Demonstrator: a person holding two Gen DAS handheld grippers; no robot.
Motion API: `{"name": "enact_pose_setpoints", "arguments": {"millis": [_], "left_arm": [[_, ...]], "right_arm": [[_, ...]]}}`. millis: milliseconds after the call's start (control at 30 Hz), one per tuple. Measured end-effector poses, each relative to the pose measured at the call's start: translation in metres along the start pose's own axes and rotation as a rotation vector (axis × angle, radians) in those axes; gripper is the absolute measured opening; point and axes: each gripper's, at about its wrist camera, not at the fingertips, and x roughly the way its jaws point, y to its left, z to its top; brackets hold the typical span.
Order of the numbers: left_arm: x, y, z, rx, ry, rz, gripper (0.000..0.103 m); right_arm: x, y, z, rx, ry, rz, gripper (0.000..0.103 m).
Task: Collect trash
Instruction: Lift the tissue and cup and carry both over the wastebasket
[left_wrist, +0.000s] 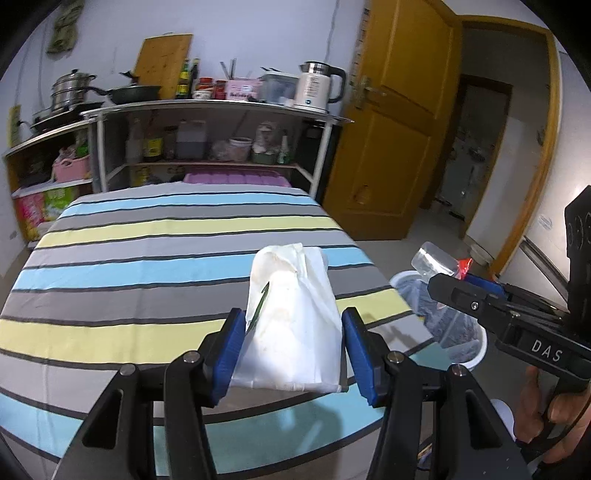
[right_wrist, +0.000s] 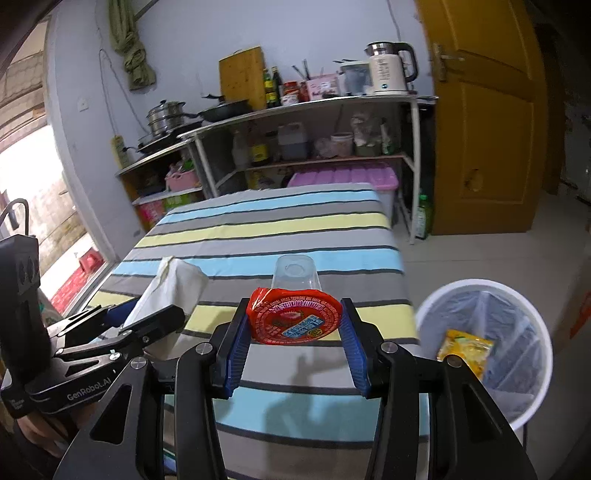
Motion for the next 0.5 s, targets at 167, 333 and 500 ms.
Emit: {"name": "enact_pose_setpoints", "arguments": {"millis": [167,333,500], "left_arm": [[0.009,-0.022,0.005,0.033,0.01,-0.029,0.056],[0.02,-0.044,0.01,0.067,0.025,-0.055,0.056],[0.032,-0.067,0.012,0.103,0.039,-0.088,0.055]], "right_arm": [[-0.012,-0.023,-0.005,0.03,-0.011,-0.031,0.047],[-0.019,-0.046,-0.009,0.065,-0.018,-0.058,0.047],[-0.026,-0.072,-0.017,0.109,-0.021,-0.091,0.047]]}}
